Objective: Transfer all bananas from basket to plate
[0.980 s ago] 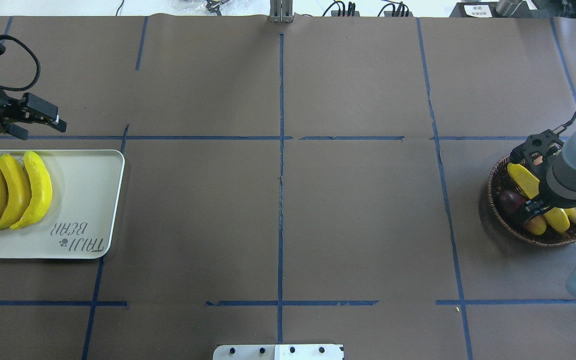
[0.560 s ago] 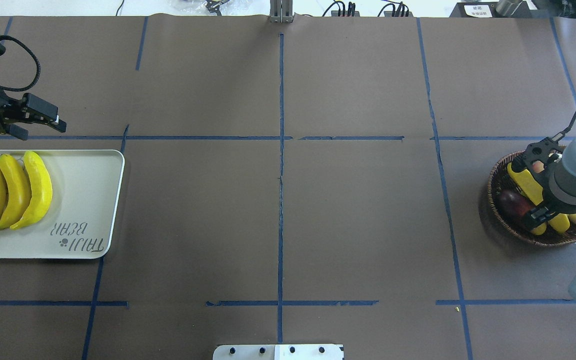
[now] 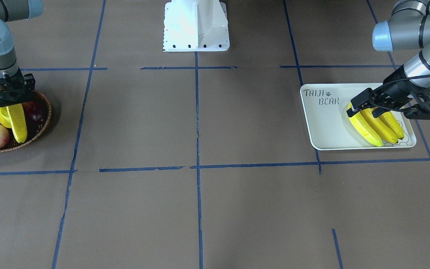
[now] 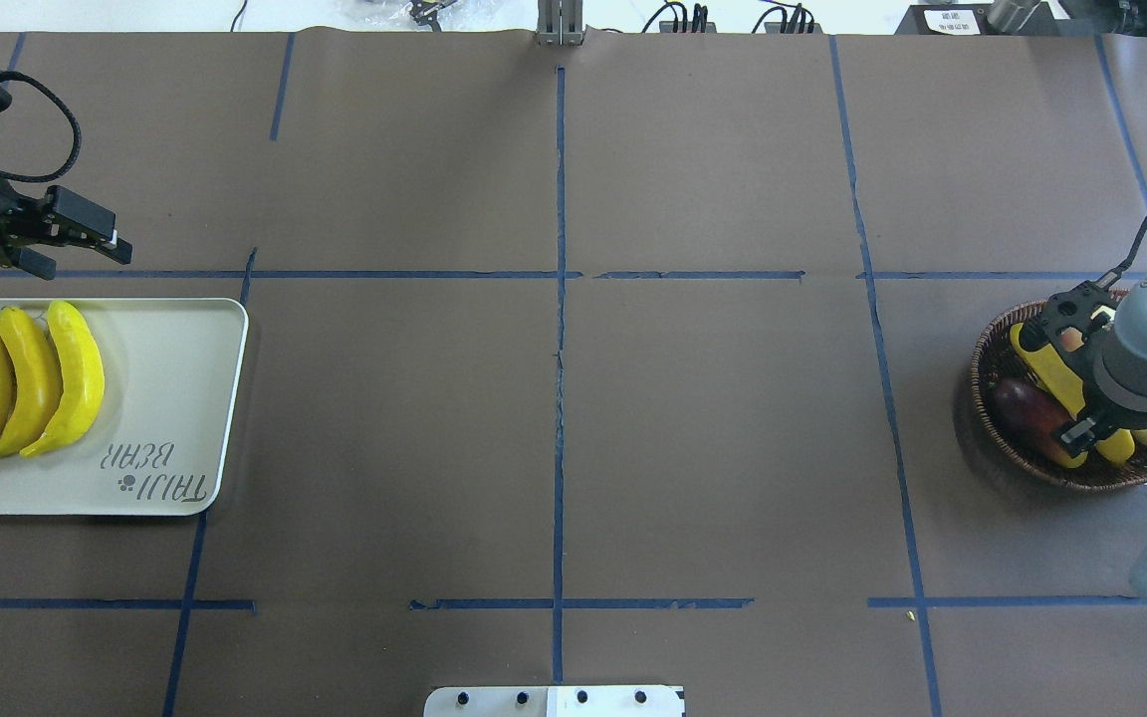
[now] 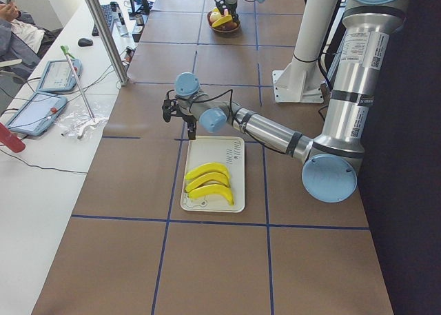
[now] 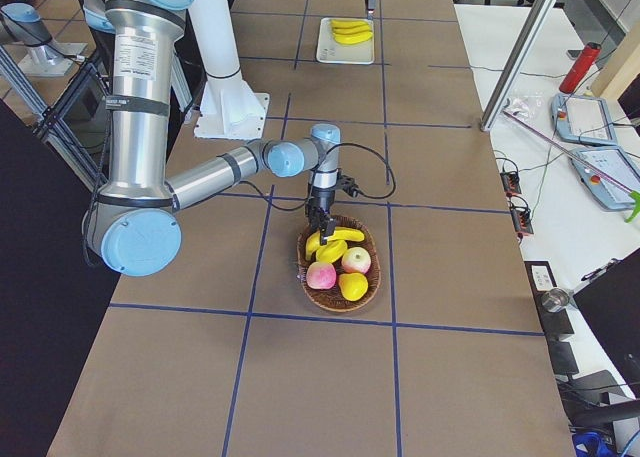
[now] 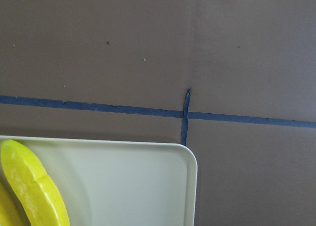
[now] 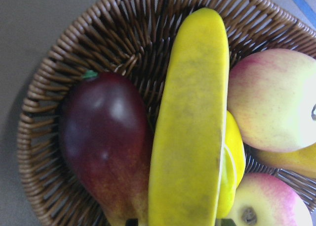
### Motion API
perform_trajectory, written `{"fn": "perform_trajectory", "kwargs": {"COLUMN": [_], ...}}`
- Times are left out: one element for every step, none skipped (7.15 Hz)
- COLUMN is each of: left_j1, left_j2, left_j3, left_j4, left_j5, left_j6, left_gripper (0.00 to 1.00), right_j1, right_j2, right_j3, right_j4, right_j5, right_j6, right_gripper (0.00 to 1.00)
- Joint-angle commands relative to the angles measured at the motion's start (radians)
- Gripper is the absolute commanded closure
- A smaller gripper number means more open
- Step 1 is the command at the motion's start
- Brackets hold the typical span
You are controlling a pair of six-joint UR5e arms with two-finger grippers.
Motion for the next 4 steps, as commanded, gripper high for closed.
{"fn": "perform_trajectory", "kwargs": {"left_j1": [0.0, 0.0, 0.0, 0.0], "left_j2": [0.001, 0.0, 0.0, 0.0], "left_j3": [0.0, 0.0, 0.0, 0.0], "left_j4": [0.0, 0.0, 0.0, 0.0], "left_j5": [0.0, 0.0, -0.002, -0.002], "left_j6": [0.0, 0.0, 0.0, 0.0], "left_gripper": [0.0, 0.0, 0.0, 0.0], "right_j1": [-0.001, 0.001, 0.001, 0.01], "right_j2": [0.005, 0.006, 0.008, 0.008], "right_j3": [-0.007, -0.007, -0.002, 0.011], "right_j4": [-0.001, 0.0, 0.0, -0.001], "right_j5": [-0.004, -0.004, -0.004, -0.002], "right_j6": [0.0, 0.0, 0.0, 0.0], "right_gripper": [0.58, 0.71, 0.9, 0.95]}}
